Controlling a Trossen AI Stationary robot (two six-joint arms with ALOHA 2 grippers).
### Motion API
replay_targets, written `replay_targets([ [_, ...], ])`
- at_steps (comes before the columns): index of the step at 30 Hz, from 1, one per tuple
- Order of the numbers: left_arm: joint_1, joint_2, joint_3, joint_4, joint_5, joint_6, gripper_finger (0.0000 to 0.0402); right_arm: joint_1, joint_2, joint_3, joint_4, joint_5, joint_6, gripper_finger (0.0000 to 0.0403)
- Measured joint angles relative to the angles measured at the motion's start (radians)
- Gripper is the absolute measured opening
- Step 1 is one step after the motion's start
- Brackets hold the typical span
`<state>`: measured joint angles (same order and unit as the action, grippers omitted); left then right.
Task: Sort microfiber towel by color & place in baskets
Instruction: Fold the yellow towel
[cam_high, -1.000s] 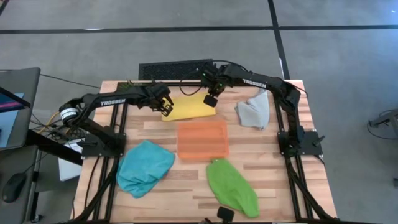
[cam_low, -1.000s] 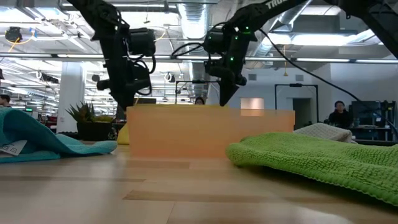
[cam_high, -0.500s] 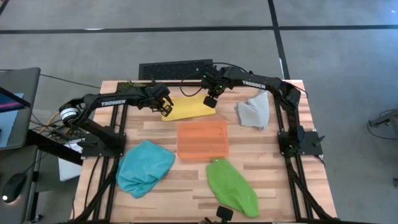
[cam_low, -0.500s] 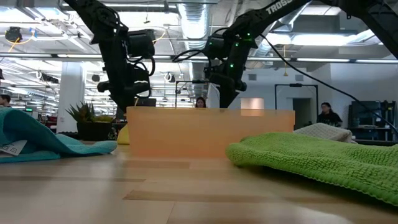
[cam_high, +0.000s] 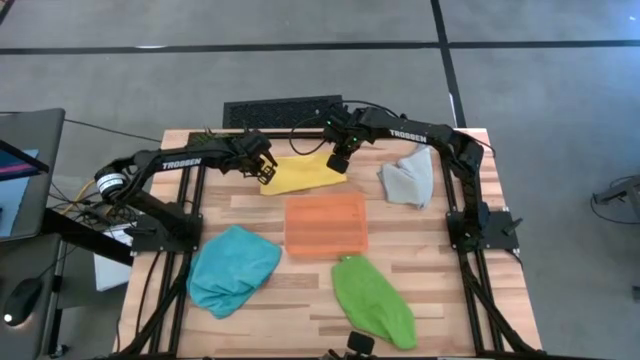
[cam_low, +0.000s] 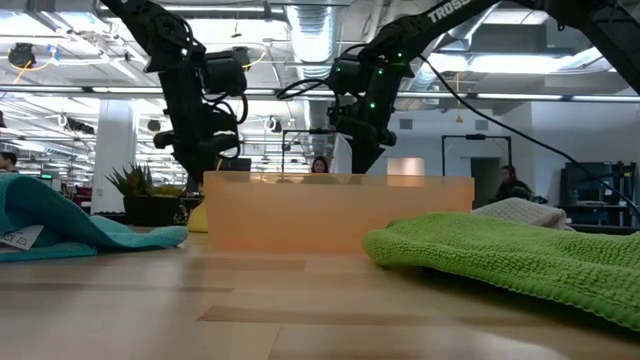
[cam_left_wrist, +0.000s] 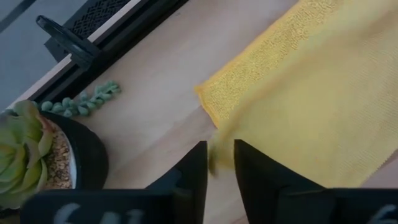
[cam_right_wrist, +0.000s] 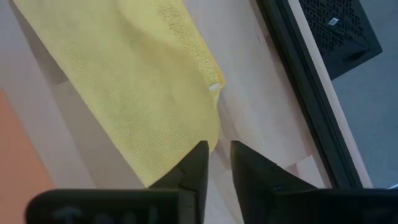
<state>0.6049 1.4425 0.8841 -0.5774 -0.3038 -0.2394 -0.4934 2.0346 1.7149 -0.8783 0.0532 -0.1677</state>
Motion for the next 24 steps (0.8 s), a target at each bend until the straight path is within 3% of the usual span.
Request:
replay_targets([
  [10, 0.000, -0.001, 0.000, 0.001, 0.010, 0.082, 0.0127, -0.002, -0.003, 0.000, -0.003, 0.000, -0.019, 0.0166],
  [18, -0.060, -0.003, 0.000, -0.081, 0.184, 0.385, 0.0126, 0.003, -0.068, 0.000, -0.010, -0.003, -0.027, 0.0171],
  [24, -0.105, -0.003, -0.029, -0.083, 0.236, 0.479, 0.0126, 0.034, -0.148, 0.000, -0.017, -0.003, -0.079, 0.0166],
])
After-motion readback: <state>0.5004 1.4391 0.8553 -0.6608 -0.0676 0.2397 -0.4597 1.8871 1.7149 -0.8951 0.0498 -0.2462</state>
